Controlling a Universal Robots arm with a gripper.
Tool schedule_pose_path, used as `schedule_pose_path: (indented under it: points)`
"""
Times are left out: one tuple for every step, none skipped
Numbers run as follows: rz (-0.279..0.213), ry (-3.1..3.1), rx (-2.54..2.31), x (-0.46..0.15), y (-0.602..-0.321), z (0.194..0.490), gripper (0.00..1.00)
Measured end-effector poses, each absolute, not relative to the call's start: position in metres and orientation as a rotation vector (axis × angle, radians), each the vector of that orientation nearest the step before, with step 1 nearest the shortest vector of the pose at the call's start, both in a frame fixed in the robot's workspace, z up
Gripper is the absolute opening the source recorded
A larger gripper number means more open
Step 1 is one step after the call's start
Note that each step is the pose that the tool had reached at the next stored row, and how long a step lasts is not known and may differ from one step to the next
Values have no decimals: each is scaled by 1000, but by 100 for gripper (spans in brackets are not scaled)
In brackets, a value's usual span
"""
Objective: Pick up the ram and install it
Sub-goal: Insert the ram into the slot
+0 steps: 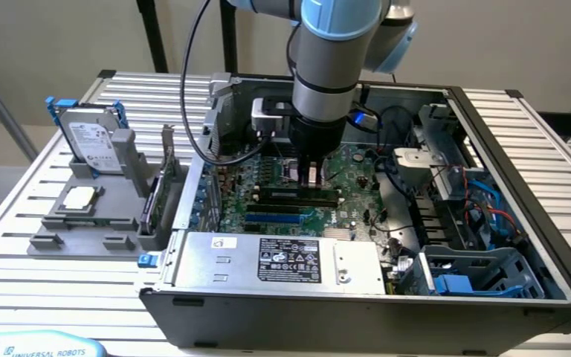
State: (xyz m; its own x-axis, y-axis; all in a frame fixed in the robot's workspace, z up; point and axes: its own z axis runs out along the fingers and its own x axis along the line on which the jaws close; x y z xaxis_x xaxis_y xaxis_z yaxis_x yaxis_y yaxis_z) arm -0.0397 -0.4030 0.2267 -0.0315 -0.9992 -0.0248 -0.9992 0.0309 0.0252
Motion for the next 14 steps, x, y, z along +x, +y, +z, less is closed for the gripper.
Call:
schedule_pose_path:
  points:
    - [55, 2255, -2186, -40, -403, 227, 13]
    - [56, 2255, -2186, -40, -403, 226, 13]
    - [56, 2255, -2186, -40, -403, 226, 13]
    - [56, 2255, -2186, -40, -402, 226, 13]
    - [56, 2255, -2186, -40, -402, 226, 13]
    - [56, 2255, -2186, -40, -402, 226, 13]
    - [56, 2255, -2186, -40, -402, 226, 13]
    - [56, 2255, -2186, -40, -402, 226, 13]
    - [56, 2255, -2186, -40, -401, 226, 13]
    - [56, 2255, -2186, -40, -401, 225, 13]
    - [56, 2255, -2186, -40, -401, 225, 13]
    - [56, 2255, -2186, -40, -401, 225, 13]
    - [56, 2255, -2186, -40, -401, 224, 13]
    - [56, 2255, -2186, -40, -401, 224, 13]
